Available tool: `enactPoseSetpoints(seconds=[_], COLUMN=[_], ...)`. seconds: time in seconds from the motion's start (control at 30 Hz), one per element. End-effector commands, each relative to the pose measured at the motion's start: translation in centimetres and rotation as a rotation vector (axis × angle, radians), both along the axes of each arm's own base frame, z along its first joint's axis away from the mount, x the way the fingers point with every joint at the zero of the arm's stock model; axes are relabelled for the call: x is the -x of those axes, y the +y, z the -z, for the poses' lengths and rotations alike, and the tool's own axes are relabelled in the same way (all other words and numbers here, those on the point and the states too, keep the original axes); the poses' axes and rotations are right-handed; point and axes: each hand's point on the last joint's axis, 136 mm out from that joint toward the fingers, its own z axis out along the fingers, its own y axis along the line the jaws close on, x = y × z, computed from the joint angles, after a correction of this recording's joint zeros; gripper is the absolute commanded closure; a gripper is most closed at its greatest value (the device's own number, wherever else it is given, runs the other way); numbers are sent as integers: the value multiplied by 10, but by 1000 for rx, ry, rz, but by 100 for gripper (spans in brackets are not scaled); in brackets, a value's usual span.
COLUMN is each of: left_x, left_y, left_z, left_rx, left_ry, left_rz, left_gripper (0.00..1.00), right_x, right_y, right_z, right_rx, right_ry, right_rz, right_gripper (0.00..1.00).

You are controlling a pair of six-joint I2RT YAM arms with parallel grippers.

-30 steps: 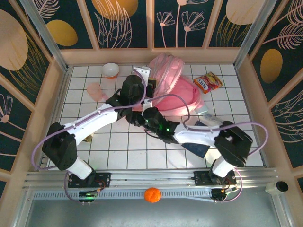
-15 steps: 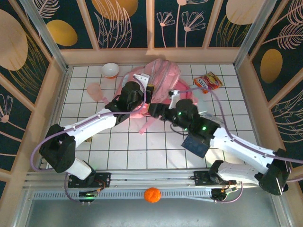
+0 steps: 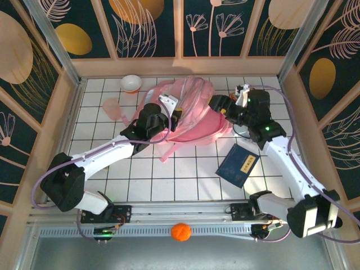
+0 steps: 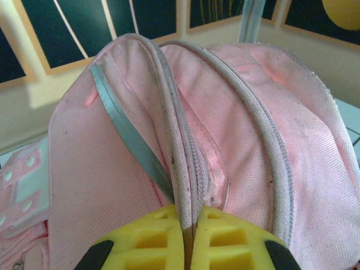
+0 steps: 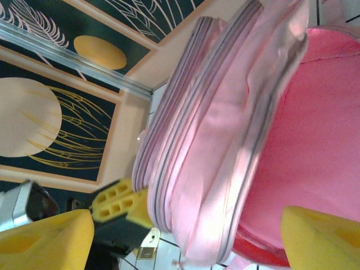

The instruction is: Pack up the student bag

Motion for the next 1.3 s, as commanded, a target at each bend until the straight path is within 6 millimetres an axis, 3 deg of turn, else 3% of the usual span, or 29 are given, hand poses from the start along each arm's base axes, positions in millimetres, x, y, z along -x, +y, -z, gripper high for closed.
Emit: enactPoseSetpoints(seconds=[0.0,0.23,0.43,0.5,0.63,0.7,0.77,0.97,1.1,1.27], left_x=[12,22,28,33,48,48,49,57,54,43], left_y=[-7,-7,-11,-16,-27,-25,-21,-14,7,45], left_z=[-46,-29,-15,-11,-4,-2,2,7,21,57], left_rx=[54,3,-30,-41,-49,-46,-49,51,148,237], left_ry=[-180,-203,-188,-176,-113,-70,-32,150,273,474], left_rz=[96,152,196,242,352,337,320,262,118,-159], left_gripper=[100,100,100,87,45,34,30,26,26,27], right_x=[-4,-25,-31,-33,-40,-41,-43,-47,-51,-48], right_y=[14,29,44,48,51,53,56,61,62,58], right_z=[-4,33,41,48,66,73,79,104,121,125], right_rx=[-97,-202,-221,-215,-178,-181,-170,-127,-73,-107], right_ry=[56,211,212,229,240,250,257,284,292,274], right_rz=[-95,-103,-125,-124,-93,-93,-83,-42,-16,13], right_gripper=[12,4,4,4,4,5,8,30,61,89])
